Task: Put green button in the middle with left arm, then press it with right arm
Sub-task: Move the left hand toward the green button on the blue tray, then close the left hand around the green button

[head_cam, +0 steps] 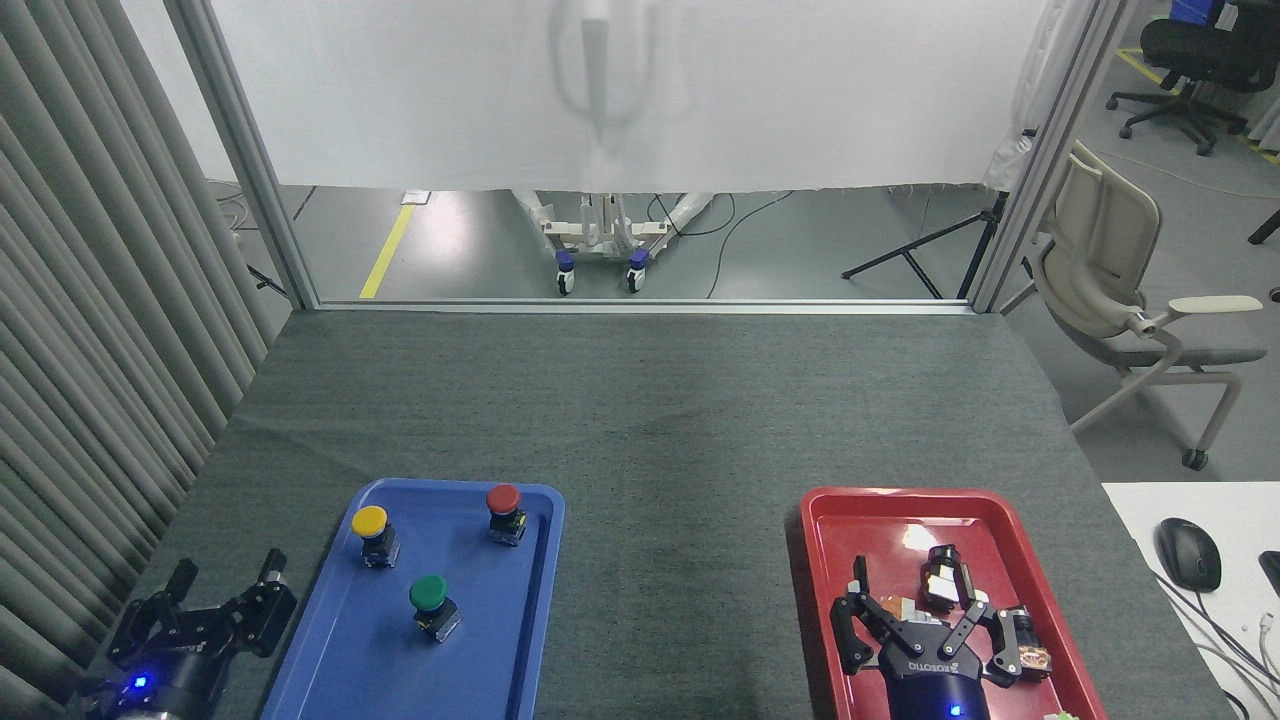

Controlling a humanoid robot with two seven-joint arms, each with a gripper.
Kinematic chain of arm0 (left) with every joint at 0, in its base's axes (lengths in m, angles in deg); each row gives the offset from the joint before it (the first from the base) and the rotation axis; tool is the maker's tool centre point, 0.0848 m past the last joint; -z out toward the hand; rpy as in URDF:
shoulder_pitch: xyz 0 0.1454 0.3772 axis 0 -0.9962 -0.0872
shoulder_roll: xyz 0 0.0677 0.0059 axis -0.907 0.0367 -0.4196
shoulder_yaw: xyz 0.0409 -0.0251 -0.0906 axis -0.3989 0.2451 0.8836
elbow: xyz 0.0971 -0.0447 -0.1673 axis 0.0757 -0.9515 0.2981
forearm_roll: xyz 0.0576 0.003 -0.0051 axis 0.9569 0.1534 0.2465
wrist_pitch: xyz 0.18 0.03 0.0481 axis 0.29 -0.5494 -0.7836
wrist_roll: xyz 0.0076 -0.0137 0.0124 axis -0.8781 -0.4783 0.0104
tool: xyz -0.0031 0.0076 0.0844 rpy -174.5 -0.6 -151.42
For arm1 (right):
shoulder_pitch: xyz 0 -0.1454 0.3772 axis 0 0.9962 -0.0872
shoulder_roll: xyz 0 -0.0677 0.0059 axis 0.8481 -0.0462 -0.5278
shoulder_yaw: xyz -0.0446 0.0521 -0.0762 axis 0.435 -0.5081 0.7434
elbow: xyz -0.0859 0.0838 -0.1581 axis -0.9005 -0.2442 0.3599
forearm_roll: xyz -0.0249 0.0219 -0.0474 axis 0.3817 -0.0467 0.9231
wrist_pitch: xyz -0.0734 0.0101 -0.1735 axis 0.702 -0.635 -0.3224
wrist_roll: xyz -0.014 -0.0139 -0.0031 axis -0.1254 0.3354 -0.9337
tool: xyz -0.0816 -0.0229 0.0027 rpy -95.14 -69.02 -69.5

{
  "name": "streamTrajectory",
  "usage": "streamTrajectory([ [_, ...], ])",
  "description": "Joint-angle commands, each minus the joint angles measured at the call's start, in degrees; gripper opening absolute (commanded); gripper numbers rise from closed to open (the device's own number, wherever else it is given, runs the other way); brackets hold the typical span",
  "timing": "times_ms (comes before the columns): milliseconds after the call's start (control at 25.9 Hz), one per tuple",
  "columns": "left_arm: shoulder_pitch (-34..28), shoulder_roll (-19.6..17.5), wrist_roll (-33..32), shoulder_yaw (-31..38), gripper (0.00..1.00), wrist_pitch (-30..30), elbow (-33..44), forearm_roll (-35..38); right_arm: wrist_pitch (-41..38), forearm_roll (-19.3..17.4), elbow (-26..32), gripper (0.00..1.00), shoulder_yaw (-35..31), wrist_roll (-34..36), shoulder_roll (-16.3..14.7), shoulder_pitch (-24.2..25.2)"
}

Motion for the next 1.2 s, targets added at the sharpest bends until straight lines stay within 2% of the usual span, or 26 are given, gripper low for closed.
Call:
streamTrajectory([
  [0, 0.2, -0.3, 1.7, -2.0, 0.99, 1.7, 0.4, 0.0, 0.0, 0.0, 0.0, 1.00, 0.0, 0.0, -0.1, 0.0],
  [232, 0.6, -0.8, 1.1, -2.5, 0.99, 3.4, 0.4, 0.2, 0.0, 0.0, 0.0, 1.00, 0.0, 0.0, -0.1, 0.0],
  [425, 0.9, -3.4, -1.8, -9.8, 0.99, 3.5, 0.4, 1.5, 0.0, 0.0, 0.0, 1.00, 0.0, 0.0, -0.2, 0.0],
  [618, 0.8, -3.4, -2.4, -11.5, 0.99, 4.1, 0.4, 3.3, 0.0, 0.0, 0.0, 1.00, 0.2, 0.0, 0.2, 0.1],
  [811, 0.4, -3.6, -2.5, -12.4, 0.99, 7.6, 0.4, 4.2, 0.1, 0.0, 0.0, 1.00, 0.1, 0.0, 0.1, 0.1],
  [966, 0.6, -3.7, -2.8, -13.9, 0.99, 14.1, 0.4, 6.0, 0.0, 0.1, 0.0, 1.00, 0.1, 0.0, 0.3, 0.1],
  [1159, 0.8, -3.7, -2.8, -16.5, 0.99, 14.9, 0.0, 6.2, 0.1, 0.0, 0.0, 1.00, 0.1, 0.0, 0.4, 0.1],
])
